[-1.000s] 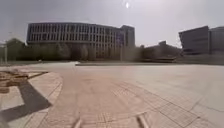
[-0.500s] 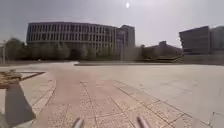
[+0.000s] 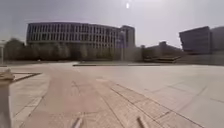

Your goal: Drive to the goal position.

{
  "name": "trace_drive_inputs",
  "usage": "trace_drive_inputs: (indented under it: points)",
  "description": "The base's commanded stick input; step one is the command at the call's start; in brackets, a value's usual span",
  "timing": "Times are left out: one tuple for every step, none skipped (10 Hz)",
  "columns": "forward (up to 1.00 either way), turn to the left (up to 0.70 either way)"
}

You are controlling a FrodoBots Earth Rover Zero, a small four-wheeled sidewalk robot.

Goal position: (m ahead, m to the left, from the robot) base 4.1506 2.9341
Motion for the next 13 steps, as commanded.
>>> trace_drive_inputs:
  points:
    - [0.7,0.35]
    - [0.7,0.35]
    - [0.7,0.29]
    - [0.7,0.0]
    - [0.7,0.0]
    - [0.7,0.0]
    - [0.7,0.0]
    - [0.7,0.0]
    - [0.7,0.0]
    - [0.7,0.0]
    - [0.7,0.08]
    - [0.7,0.26]
    - [0.7,0.35]
